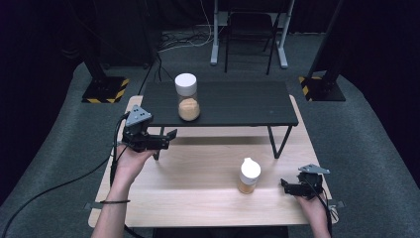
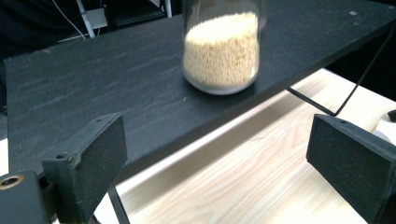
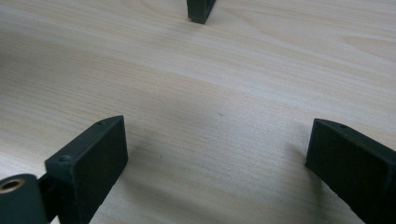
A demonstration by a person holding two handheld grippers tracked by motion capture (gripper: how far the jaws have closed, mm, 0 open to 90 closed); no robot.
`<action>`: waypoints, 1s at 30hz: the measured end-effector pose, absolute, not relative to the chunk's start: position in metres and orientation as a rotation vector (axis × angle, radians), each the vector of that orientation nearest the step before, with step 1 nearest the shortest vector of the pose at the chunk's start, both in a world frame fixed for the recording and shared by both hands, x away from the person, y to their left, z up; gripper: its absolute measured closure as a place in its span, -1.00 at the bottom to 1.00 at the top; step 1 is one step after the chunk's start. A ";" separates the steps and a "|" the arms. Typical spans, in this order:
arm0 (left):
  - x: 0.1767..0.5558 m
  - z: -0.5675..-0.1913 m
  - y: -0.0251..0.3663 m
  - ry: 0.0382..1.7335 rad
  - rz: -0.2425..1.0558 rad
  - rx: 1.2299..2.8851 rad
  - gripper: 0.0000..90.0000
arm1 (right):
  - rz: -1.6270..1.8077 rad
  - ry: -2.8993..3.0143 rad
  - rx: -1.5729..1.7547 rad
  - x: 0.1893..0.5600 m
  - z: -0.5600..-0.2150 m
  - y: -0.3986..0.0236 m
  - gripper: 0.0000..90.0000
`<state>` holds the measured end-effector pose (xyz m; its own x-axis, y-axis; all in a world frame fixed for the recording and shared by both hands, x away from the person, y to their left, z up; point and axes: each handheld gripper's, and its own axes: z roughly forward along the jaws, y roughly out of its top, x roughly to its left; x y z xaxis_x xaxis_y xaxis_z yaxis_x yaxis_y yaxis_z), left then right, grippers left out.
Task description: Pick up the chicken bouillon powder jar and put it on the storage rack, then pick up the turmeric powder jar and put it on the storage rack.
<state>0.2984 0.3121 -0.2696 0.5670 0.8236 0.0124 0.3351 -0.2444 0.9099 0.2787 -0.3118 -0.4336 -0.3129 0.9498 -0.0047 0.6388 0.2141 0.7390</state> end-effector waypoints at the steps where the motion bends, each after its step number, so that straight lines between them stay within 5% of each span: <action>1: 0.297 -0.271 0.313 0.950 0.624 1.819 -0.89 | 0.893 2.032 1.467 0.279 -0.434 -0.312 -0.90; 30: 0.277 -0.329 0.326 1.019 0.612 1.823 -0.89 | 0.893 2.031 1.467 0.279 -0.434 -0.312 -0.90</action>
<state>0.2774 0.3263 -0.3294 0.5319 0.8467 -0.0152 0.3843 -0.2253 0.8953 0.2787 -0.3117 -0.4336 -0.3122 0.9500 -0.0043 0.6390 0.2134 0.7390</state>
